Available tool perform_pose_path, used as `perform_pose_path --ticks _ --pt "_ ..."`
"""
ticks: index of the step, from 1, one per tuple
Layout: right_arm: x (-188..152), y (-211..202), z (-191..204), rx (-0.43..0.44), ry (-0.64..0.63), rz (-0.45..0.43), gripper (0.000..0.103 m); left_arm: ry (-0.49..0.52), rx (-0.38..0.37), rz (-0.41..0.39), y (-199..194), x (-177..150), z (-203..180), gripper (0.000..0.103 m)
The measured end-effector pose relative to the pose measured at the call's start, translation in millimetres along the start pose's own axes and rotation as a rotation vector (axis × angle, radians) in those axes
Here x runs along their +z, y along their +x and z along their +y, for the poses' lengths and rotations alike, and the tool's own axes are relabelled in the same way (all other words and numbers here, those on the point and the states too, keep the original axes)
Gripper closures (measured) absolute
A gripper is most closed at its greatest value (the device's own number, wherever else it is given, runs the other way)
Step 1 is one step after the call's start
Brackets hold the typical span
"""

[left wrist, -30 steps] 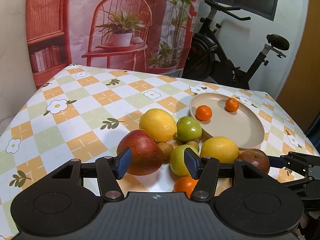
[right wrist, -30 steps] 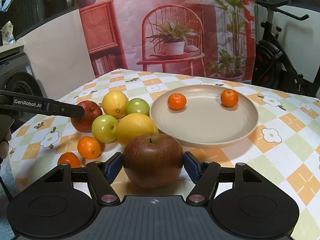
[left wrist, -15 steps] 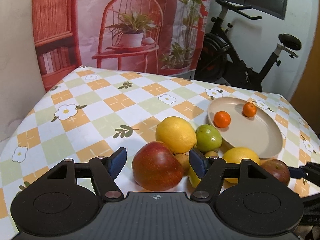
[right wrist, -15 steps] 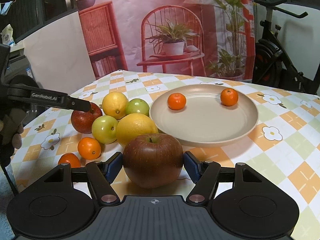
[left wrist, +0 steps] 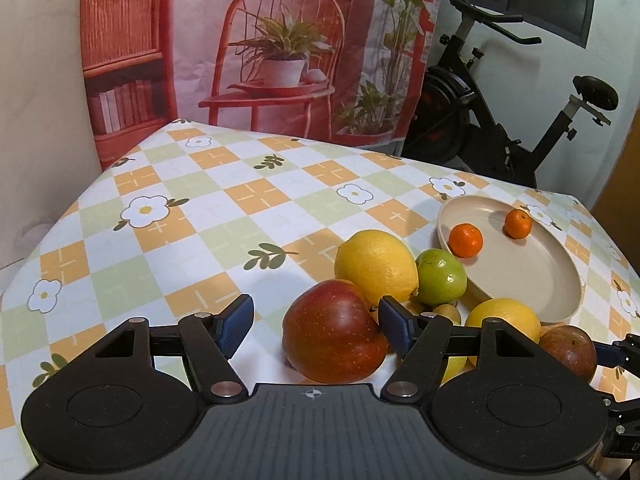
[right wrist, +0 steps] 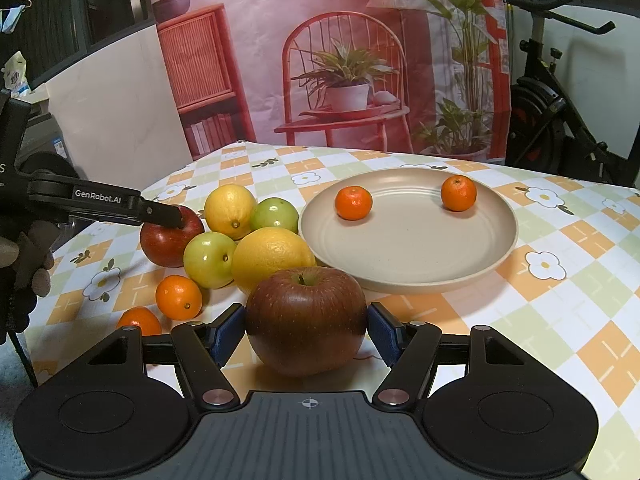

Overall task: Organize fruits
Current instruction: 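Position the right tool around the large red apple while the left tool hovers over the pile, then close the left tool on a tangerine while the right tool grips the red apple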

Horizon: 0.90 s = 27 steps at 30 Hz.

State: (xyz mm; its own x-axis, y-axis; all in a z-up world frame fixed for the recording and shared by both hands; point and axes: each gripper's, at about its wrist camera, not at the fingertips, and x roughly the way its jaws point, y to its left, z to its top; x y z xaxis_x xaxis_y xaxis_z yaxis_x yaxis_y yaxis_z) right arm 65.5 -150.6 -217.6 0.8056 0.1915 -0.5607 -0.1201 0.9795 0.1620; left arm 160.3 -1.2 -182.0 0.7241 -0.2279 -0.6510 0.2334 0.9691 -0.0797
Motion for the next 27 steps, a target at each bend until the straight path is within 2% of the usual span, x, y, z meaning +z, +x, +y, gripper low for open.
perform_pose_path --ticks 21,27 --pt "1 2 0 0.001 0.003 -0.001 0.04 -0.095 0.117 -0.049 -16 4 35 0.032" --pt "0 1 -1 0.002 0.003 -0.002 0.04 -0.111 0.117 -0.049 -18 2 38 0.032"
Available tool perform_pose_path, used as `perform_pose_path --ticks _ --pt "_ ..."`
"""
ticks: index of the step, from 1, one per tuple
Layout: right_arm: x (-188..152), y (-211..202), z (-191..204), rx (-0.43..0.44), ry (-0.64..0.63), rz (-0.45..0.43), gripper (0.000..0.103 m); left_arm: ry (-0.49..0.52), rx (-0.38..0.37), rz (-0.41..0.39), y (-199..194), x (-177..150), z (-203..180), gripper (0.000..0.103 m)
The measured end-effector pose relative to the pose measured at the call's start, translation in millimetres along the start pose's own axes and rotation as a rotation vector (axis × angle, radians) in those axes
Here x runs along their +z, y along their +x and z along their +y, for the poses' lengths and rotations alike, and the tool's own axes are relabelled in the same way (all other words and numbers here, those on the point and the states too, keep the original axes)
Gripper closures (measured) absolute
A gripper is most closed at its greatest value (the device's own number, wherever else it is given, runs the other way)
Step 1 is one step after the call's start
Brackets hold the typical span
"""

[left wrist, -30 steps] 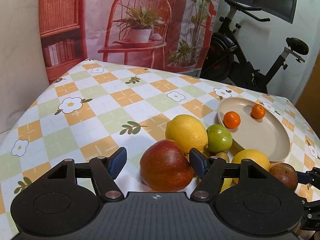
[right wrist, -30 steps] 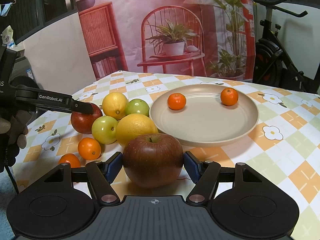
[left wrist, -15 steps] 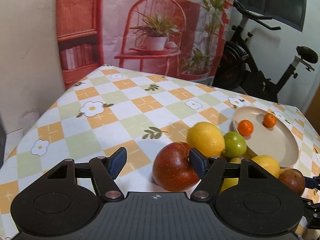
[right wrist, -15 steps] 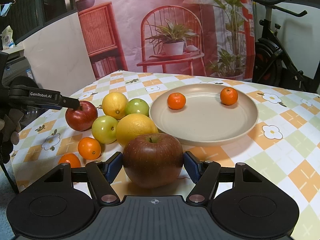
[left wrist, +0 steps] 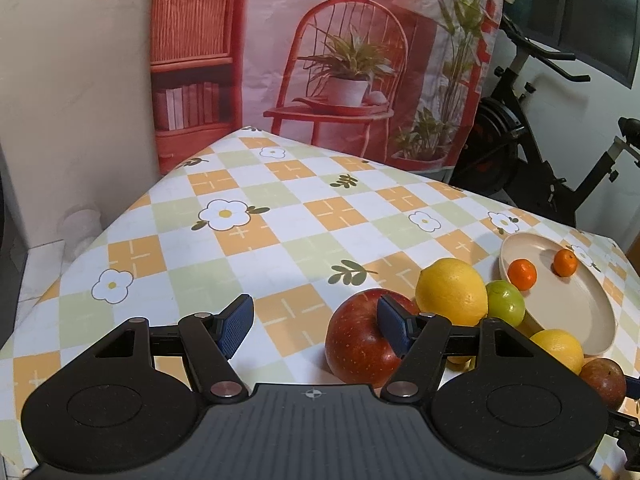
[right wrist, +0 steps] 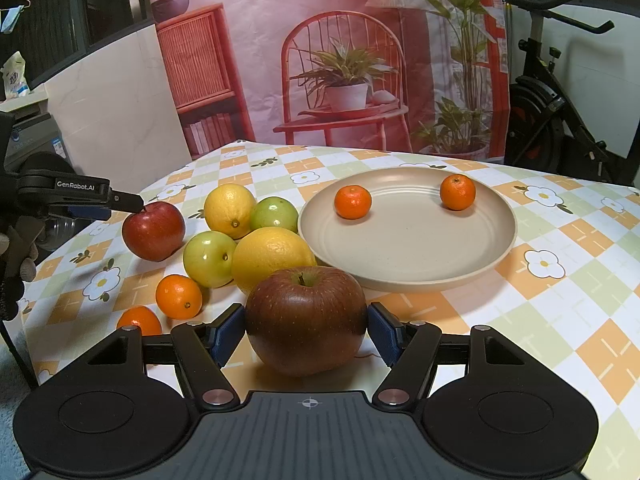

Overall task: Organize fruits
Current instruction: 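Close the left tool on a tangerine while the right tool grips the red apple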

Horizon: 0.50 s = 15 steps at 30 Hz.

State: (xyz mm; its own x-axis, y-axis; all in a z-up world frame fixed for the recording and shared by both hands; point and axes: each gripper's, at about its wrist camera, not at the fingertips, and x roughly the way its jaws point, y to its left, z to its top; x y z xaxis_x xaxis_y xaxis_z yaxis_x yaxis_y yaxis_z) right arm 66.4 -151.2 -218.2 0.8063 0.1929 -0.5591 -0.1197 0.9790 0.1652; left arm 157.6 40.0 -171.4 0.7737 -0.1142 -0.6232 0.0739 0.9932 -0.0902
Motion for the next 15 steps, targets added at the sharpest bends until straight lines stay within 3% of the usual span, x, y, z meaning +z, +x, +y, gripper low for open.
perform_pose_path --ticks 8,15 --pt "0 0 0 0.001 0.001 -0.001 0.04 -0.009 -0.023 -0.036 -8 0 -3 0.032" --pt "0 0 0 0.001 0.002 -0.001 0.04 0.043 -0.071 -0.033 -11 -6 -17 0.031"
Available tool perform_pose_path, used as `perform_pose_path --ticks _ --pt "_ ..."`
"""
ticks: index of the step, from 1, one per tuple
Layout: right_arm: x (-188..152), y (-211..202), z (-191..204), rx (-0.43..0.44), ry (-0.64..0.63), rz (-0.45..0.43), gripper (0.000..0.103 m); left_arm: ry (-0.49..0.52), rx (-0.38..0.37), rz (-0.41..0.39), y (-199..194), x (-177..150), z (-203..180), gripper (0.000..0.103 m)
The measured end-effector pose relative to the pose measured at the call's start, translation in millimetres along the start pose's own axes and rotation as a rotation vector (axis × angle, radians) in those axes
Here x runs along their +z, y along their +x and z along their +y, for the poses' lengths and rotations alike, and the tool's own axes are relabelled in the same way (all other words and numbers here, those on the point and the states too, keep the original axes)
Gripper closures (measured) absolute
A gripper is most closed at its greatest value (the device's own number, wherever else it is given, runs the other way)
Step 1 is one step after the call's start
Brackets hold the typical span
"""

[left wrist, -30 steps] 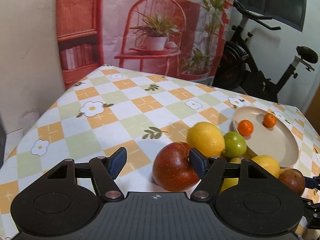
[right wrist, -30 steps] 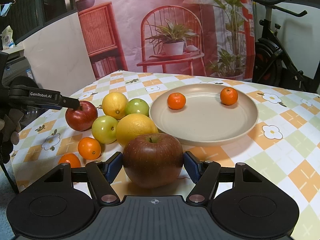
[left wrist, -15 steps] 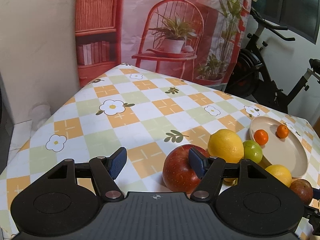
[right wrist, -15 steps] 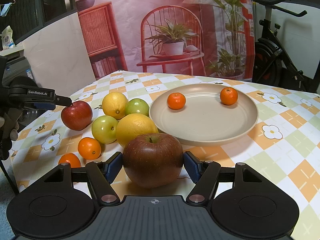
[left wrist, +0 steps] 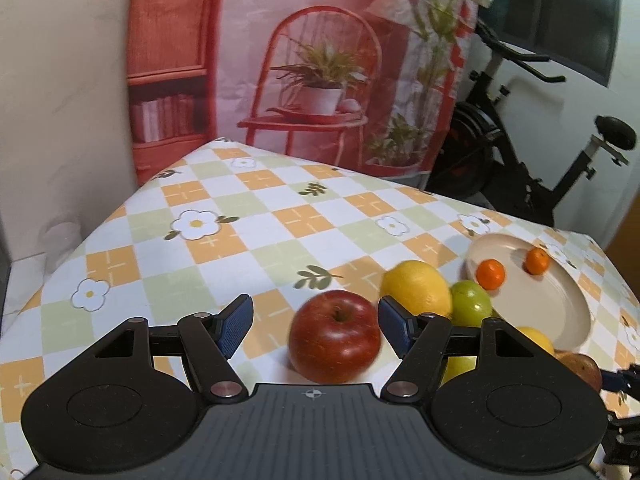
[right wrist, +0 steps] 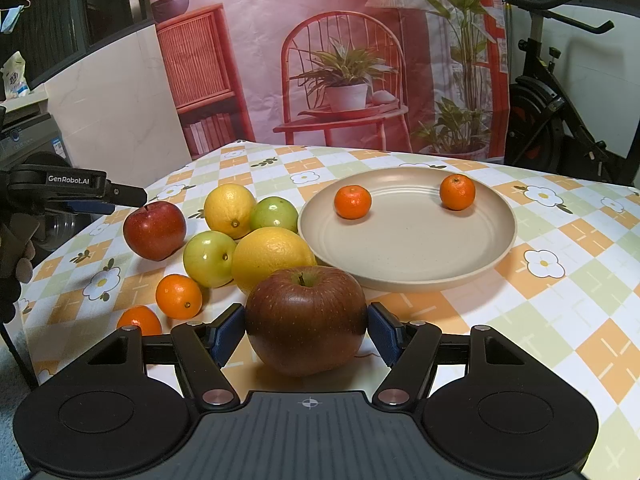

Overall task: Organize fruits
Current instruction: 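Close the left tool on a tangerine while the right tool grips the red apple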

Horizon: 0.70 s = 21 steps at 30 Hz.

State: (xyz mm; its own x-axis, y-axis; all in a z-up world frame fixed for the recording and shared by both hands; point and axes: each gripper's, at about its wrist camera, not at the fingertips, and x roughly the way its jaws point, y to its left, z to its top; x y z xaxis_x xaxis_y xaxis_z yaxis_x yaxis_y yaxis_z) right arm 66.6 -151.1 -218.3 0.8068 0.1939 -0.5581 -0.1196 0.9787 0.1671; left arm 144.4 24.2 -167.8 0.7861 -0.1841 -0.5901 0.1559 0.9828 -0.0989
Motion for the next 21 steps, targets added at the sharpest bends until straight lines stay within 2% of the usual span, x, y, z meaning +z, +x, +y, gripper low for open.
perform_pose_path --ticks 6,10,17,21 --pt "0 0 0 0.0 0.0 0.0 0.04 0.057 -0.013 0.006 -1 -4 -11 0.031" --pt "0 0 0 0.001 0.001 -0.001 0.04 0.084 -0.074 0.024 -9 -10 -22 0.032" --pt "0 0 0 0.003 0.001 -0.002 0.04 0.06 -0.243 0.201 -16 -43 -36 0.033" --pt "0 2 2 0.0 0.005 -0.005 0.04 0.064 -0.261 0.245 -18 -51 -39 0.034"
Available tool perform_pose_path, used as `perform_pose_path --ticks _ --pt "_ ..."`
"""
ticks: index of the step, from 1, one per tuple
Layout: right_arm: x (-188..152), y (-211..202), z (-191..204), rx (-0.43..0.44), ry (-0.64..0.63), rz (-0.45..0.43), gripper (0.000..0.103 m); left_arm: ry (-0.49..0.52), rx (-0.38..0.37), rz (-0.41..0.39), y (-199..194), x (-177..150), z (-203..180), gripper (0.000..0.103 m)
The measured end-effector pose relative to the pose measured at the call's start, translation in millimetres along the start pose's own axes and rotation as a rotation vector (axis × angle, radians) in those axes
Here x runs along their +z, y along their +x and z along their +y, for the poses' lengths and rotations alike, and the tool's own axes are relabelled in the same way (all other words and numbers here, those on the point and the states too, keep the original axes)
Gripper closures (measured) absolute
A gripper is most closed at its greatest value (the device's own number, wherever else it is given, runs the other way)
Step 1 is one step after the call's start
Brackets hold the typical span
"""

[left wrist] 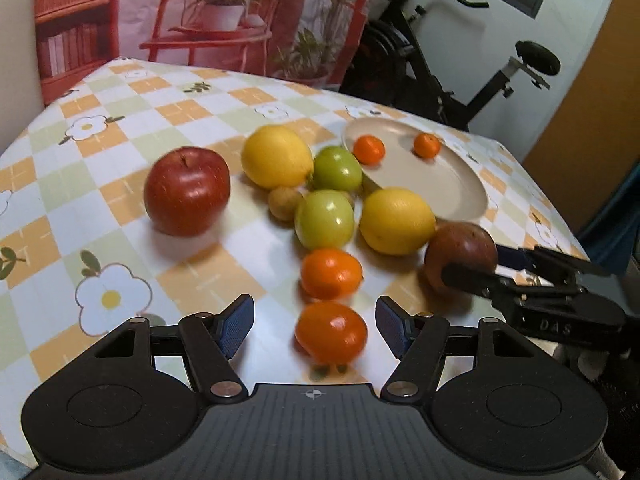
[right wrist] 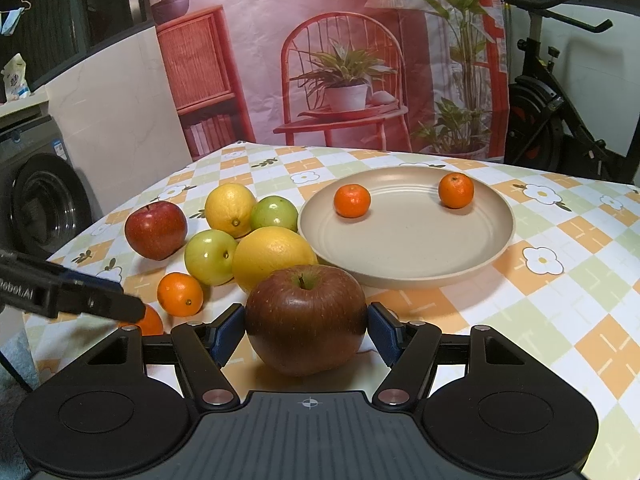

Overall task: Organize fruits
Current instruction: 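Close the left tool on a tangerine while the right tool grips the red apple, then lift the tangerine in the left tool toward the plate while the right tool carries the apple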

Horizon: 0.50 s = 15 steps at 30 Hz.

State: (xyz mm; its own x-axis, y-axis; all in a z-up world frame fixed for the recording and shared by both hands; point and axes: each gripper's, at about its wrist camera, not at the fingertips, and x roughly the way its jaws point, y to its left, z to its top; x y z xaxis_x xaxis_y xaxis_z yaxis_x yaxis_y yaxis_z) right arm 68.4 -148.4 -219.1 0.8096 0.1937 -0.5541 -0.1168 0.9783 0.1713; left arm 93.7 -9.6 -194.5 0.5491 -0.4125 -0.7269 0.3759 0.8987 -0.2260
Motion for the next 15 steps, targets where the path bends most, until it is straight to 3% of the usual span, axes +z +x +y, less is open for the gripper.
perform_pose_path --ticks 6,13,15 --pt "0 -1 -1 0.002 0.0 0.0 0.04 0.025 0.0 0.029 8 -5 -5 0.035" --pt "-1 -1 -2 0.003 0.0 0.0 0.04 0.03 -0.003 0.039 18 -6 -7 0.058" --pt "0 0 -1 0.003 -0.001 0.0 0.04 0.023 -0.007 0.036 18 -6 -6 0.058"
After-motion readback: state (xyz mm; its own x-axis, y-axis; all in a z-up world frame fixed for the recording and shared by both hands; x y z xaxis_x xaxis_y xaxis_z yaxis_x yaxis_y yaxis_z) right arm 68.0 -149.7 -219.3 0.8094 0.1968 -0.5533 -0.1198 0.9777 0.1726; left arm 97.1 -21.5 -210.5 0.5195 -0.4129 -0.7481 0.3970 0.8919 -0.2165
